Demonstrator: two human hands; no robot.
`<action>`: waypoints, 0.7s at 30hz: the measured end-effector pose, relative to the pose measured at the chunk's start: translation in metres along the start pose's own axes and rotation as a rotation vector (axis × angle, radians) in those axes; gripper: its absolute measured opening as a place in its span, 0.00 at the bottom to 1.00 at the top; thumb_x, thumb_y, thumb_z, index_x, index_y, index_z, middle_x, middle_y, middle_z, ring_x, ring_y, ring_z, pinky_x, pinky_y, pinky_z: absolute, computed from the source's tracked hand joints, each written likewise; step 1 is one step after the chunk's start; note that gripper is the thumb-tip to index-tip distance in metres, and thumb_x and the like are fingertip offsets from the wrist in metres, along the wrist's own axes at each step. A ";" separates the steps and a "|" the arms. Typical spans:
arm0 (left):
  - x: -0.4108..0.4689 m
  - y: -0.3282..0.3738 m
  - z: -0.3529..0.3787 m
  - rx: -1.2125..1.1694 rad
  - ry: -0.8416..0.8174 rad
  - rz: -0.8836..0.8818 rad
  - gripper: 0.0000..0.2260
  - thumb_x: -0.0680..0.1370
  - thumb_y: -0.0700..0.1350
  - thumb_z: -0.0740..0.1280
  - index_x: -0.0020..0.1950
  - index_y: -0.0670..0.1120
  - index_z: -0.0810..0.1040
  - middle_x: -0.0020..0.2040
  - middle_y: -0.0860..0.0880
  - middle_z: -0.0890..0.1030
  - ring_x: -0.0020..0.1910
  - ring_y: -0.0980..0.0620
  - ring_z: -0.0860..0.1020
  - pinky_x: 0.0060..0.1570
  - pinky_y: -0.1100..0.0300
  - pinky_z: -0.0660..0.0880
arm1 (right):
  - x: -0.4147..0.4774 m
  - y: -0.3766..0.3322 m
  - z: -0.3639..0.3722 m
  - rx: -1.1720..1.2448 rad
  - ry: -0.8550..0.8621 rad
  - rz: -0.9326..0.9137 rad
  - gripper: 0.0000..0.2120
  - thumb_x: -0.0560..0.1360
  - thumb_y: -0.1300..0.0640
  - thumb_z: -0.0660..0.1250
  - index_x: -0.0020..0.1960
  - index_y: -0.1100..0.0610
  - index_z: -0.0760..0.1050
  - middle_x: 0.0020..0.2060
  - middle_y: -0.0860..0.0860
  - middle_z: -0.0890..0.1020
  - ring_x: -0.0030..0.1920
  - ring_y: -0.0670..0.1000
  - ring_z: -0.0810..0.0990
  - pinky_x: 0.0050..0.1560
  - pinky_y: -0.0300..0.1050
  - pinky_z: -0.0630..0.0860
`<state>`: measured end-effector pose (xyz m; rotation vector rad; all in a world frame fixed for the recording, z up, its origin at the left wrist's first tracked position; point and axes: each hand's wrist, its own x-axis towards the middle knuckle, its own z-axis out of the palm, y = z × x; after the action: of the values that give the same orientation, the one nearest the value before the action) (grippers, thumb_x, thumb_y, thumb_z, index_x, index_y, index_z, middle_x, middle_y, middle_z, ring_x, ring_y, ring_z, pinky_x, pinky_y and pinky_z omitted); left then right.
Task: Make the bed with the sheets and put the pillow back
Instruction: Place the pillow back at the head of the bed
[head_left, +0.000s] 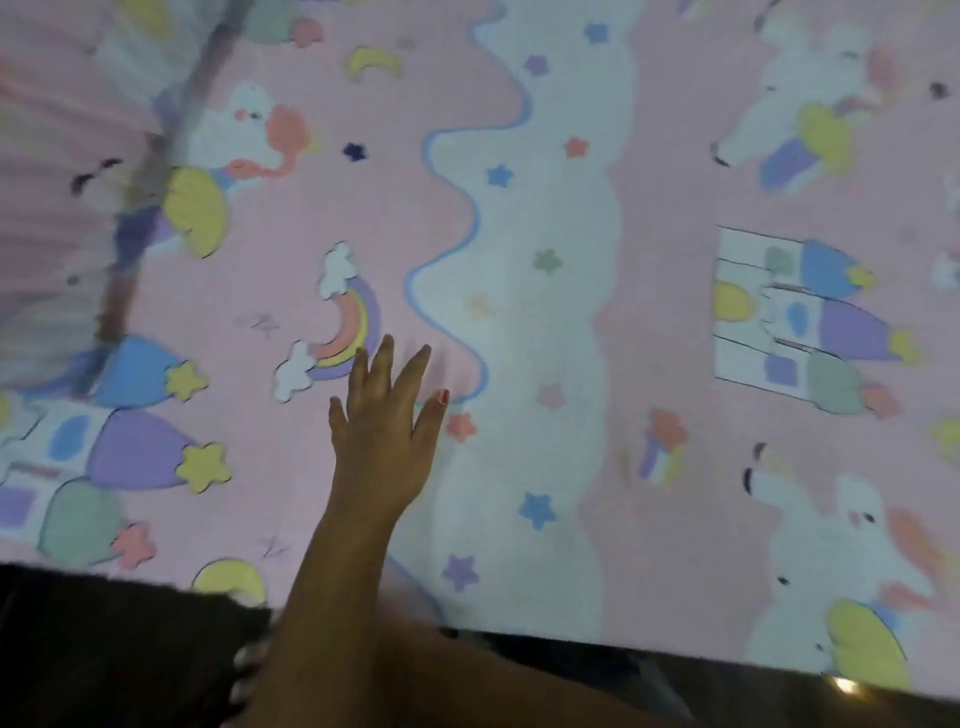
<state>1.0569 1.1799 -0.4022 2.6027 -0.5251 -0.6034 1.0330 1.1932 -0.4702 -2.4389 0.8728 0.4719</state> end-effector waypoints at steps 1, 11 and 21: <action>0.004 0.011 0.002 0.012 -0.013 0.052 0.22 0.81 0.55 0.56 0.75 0.56 0.61 0.78 0.51 0.52 0.77 0.48 0.47 0.70 0.40 0.52 | 0.005 0.002 -0.010 -0.003 0.053 0.050 0.20 0.84 0.51 0.44 0.74 0.55 0.58 0.72 0.53 0.66 0.67 0.46 0.72 0.66 0.45 0.68; 0.006 0.100 0.102 0.173 -0.143 0.304 0.22 0.81 0.55 0.52 0.75 0.54 0.62 0.78 0.50 0.55 0.77 0.48 0.48 0.70 0.38 0.52 | 0.020 0.290 -0.144 -0.281 0.138 -0.275 0.29 0.76 0.39 0.48 0.70 0.51 0.70 0.69 0.52 0.71 0.71 0.55 0.68 0.71 0.57 0.56; -0.087 0.145 0.194 0.283 -0.253 0.454 0.26 0.78 0.59 0.43 0.76 0.57 0.57 0.77 0.52 0.58 0.76 0.49 0.54 0.68 0.35 0.51 | -0.140 0.361 -0.068 -0.223 -0.076 -0.855 0.22 0.77 0.44 0.56 0.69 0.51 0.71 0.68 0.52 0.72 0.72 0.55 0.63 0.74 0.59 0.50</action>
<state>0.8520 1.0370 -0.4646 2.5347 -1.3229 -0.7454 0.7015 0.9819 -0.4715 -2.6725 -0.3016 0.3331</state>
